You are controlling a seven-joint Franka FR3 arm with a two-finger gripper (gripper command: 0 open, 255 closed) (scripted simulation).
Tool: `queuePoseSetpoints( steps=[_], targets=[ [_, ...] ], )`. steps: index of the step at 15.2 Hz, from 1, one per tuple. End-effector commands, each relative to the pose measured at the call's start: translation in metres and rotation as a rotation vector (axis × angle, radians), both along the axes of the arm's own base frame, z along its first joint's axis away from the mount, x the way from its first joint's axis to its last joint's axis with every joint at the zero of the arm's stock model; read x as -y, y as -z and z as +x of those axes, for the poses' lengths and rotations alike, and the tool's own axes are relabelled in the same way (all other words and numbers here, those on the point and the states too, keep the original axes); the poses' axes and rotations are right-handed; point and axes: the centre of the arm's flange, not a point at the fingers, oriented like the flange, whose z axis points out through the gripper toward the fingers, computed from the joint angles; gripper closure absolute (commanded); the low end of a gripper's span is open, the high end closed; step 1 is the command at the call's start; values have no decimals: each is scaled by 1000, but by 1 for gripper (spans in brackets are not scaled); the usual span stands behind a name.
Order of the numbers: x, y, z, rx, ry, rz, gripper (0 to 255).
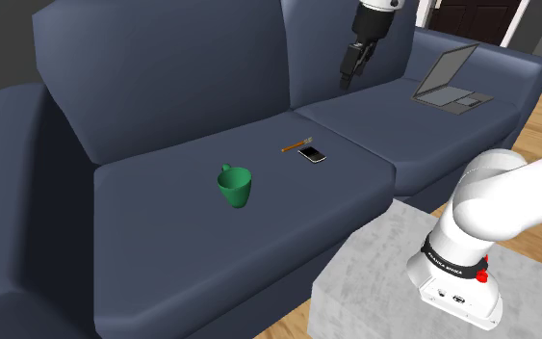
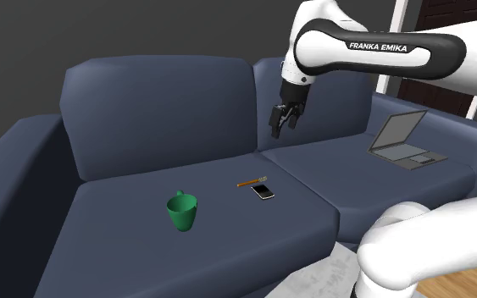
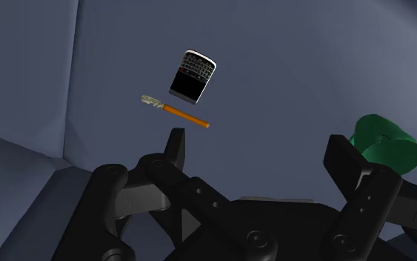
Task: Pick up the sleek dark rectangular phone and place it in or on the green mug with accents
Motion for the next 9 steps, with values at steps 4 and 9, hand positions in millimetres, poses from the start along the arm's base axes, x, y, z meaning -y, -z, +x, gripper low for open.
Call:
queuePoseSetpoints(
  steps=[4,9],
  targets=[
    [9,33,19,-3,33,12,0],
    [26,90,51,-8,87,31,0]
  ],
)
